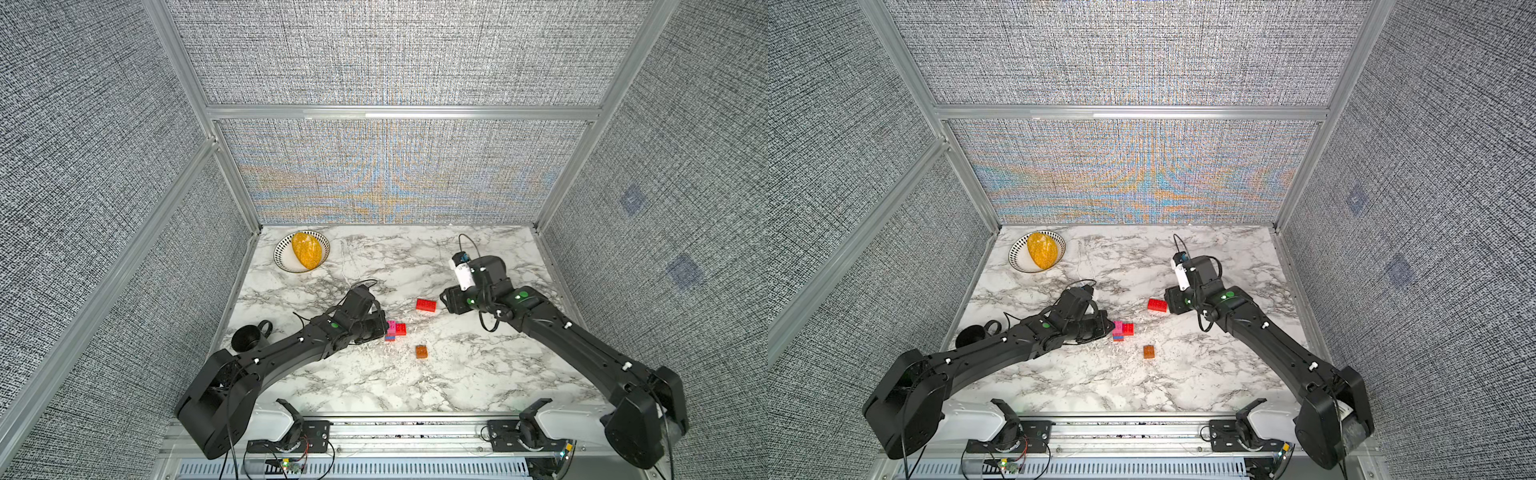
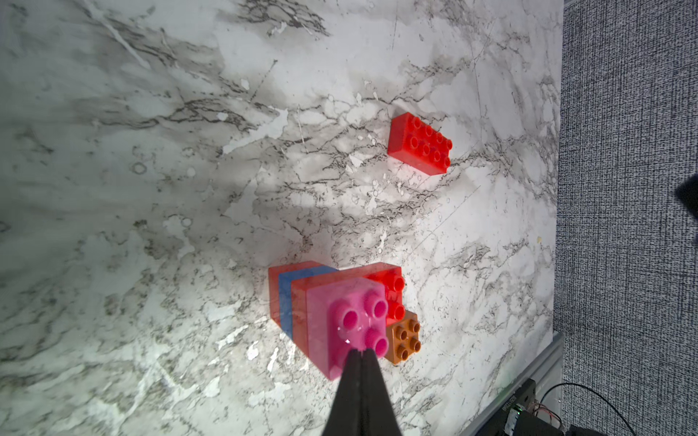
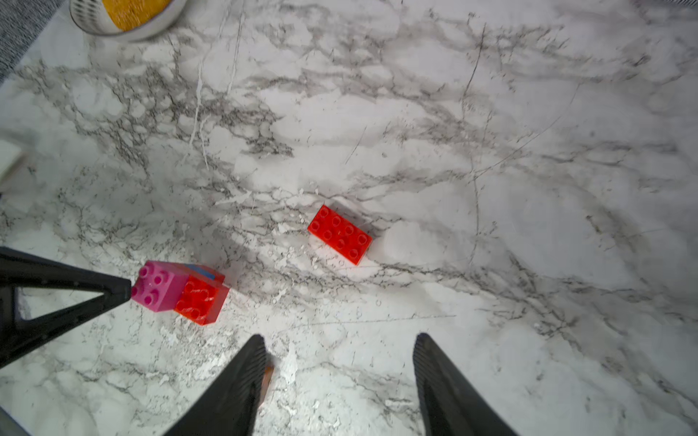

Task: Assemble the letter p with lego
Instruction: Assemble the lego brick with the lego brick, then pick up the lego brick from the center of the board.

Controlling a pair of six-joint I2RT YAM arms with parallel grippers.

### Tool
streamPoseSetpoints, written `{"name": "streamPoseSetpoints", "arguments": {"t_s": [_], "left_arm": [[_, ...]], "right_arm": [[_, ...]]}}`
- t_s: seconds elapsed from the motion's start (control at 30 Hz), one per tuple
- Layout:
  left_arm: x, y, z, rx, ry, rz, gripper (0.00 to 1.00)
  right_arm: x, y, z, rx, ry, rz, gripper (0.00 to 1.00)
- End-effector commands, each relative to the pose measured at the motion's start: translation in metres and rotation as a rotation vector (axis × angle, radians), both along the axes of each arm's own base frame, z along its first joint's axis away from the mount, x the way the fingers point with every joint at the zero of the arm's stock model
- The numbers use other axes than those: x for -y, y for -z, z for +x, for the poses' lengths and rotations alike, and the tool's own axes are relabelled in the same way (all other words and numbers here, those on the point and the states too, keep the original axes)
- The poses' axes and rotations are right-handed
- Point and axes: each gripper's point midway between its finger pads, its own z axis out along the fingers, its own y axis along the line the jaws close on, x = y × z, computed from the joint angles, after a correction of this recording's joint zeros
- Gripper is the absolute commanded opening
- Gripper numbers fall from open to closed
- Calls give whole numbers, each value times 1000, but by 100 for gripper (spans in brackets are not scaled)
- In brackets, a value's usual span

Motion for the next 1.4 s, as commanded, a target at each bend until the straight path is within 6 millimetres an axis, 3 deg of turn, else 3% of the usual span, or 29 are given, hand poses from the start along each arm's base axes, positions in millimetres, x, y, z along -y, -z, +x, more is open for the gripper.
{"name": "streamPoseSetpoints", "arguments": {"t_s": [0.0, 0.13, 0.27, 0.77, 1.03, 1.27, 1.37], "left_arm": [[1, 5, 0, -5, 22, 26, 0], [4, 7, 1, -9, 33, 18, 0], [4, 7, 0, -8, 35, 16, 0], [4, 6, -2, -11, 61, 36, 0], [7, 7, -2, -17, 71, 36, 0], [4, 6, -2, -14, 68, 45, 0], [3, 7, -3, -14, 68, 47, 0]], "right_arm": [[4, 28, -14, -96, 65, -55, 65], [-9, 62, -35, -174, 57, -88, 66], [-24, 82, -52, -227, 58, -84, 66], [-67, 111, -83, -296, 88, -48, 67], [-74, 125, -86, -316, 109, -65, 67], [-73, 129, -86, -322, 114, -78, 51], [-73, 132, -87, -328, 114, -84, 50]]}}
